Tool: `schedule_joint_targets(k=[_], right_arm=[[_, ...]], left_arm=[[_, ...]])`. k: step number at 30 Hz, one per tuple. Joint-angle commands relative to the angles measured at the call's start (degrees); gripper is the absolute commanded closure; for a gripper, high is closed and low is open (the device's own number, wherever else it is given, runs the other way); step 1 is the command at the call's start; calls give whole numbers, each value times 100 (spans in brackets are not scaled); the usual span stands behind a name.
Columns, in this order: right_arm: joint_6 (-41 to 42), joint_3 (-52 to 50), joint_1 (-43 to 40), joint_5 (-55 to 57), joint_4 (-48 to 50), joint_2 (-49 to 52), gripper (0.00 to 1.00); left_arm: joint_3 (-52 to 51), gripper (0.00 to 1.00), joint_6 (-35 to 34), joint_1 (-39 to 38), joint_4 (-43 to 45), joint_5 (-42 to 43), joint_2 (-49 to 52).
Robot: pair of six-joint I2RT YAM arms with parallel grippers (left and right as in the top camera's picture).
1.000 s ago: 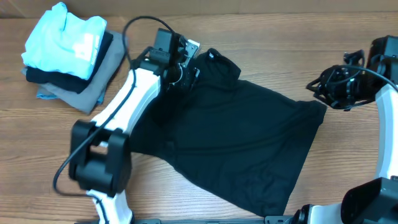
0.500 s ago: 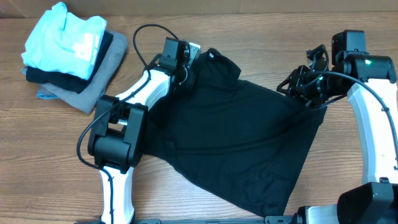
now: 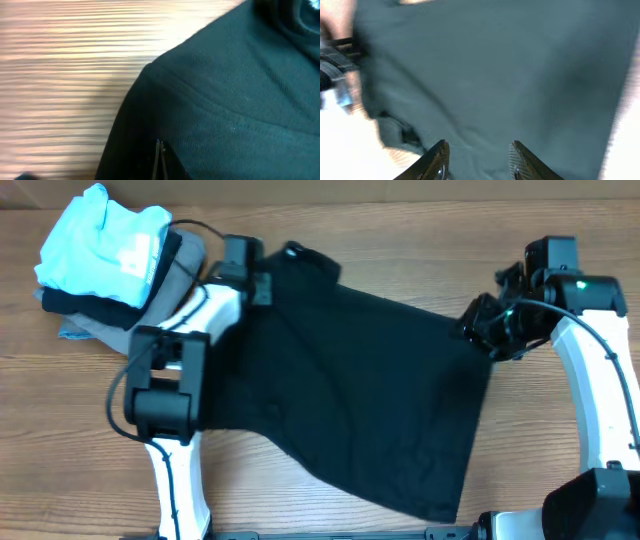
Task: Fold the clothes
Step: 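Lift and stretch the shirt between both grippers, laying it flat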
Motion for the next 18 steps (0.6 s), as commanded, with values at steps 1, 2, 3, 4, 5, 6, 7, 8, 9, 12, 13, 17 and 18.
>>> schedule_joint_targets(k=[1,2,3,4,5,6,7,8,9,12,13,17,18], right_arm=[[684,-697,22,852,374,-116,57],[778,-929,22,935,592,-116,57],[789,-1084,22,946,752,-116,56],[791,-1279,22,946,986,-114,56],[791,-1617,22,957,1436,-111,55],[793,-1851,22,1023,1779,-111,55],[793,-2000,22,1097,2004,-111,55],[793,-2131,17,1207,2218,-111,55],[793,-2245,15,1340,2420,-111,55],[793,-2433,15,1869,2870,-98,56],[793,-2435,7,2070,2973,-83,57],[769,-2380,-205,2140,3394,74,53],[750,-2347,-291,2072,3499,144,53]], left_arm=[[271,94,-197,452,-328,560,339],[398,92,-96,487,-426,807,319],[516,90,-4,503,-525,979,289],[640,89,85,507,-629,1106,256],[857,86,221,507,-846,1233,179],[1047,85,313,505,-1045,1248,96],[1182,83,376,490,-1198,1248,22],[1346,82,470,470,-1388,1246,-81],[1482,80,542,459,-1550,1246,-179],[1917,75,697,439,-2142,1246,-573],[2052,73,758,433,-2363,1246,-734],[2472,68,756,431,-3198,1241,-1397],[2555,67,756,431,-3421,1246,-1598]])
